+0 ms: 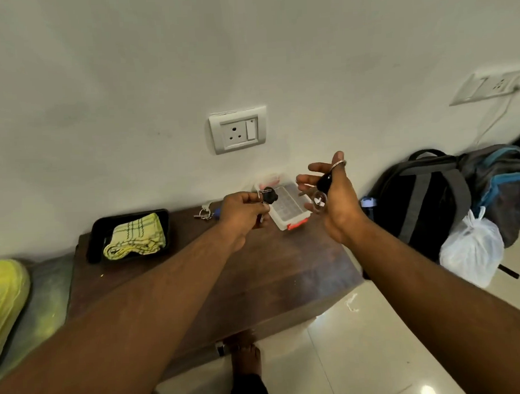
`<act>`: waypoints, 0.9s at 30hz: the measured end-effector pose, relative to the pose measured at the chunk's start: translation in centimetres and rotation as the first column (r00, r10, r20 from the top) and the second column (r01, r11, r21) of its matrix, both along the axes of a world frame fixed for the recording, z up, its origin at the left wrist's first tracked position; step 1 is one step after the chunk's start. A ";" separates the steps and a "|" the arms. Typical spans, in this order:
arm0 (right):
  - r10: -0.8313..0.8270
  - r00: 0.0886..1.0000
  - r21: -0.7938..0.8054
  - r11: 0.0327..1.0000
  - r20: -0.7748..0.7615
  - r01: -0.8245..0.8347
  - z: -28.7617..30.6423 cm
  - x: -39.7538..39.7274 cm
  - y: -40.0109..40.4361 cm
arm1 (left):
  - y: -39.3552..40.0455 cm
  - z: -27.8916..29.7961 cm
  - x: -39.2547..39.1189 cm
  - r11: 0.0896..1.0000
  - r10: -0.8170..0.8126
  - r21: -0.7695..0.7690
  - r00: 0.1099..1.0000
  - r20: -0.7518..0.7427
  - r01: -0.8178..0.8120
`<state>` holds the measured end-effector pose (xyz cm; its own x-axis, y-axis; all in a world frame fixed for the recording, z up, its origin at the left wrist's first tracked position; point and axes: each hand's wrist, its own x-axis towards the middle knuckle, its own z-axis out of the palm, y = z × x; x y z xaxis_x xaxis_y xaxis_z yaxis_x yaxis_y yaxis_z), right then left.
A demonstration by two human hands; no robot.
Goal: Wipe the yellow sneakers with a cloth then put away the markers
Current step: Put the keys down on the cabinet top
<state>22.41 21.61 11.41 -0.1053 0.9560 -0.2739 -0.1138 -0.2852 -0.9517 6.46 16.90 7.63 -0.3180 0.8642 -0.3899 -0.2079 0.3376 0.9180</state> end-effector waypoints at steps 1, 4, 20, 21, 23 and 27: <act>0.000 1.000 -0.061 0.998 0.010 0.001 -0.4 -0.2 1.2 | 1.2 -0.4 0.1 1.000 0.008 -0.001 1.000 -0.008 -0.008; 0.016 0.997 -0.175 0.985 0.077 -0.003 -1.8 -0.7 4.7 | 4.7 -1.8 0.7 1.000 0.016 -0.006 0.998 -0.063 -0.017; 0.167 0.298 -0.043 0.924 0.940 -0.381 -8.8 -4.0 12.4 | 13.7 -8.3 1.5 0.970 0.205 -0.046 0.909 -0.363 -0.237; 0.165 0.297 -0.042 0.924 0.941 -0.380 -9.1 -4.2 12.2 | 13.8 -8.2 1.5 0.972 0.193 -0.051 0.910 -0.367 -0.227; 0.178 0.296 -0.059 0.927 0.938 -0.372 -9.5 -4.6 11.7 | 14.0 -8.3 1.5 0.974 0.181 -0.058 0.908 -0.377 -0.218; 0.127 0.230 -0.036 0.931 0.965 -0.362 -10.0 -4.9 10.9 | 14.3 -8.8 2.2 0.979 0.168 -0.034 0.891 -0.422 -0.200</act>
<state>17.48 32.48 1.38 -0.1229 0.9705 -0.2074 0.9368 0.0445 -0.3471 8.63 31.23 -1.15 -0.6154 0.7479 -0.2489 0.1207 0.4015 0.9078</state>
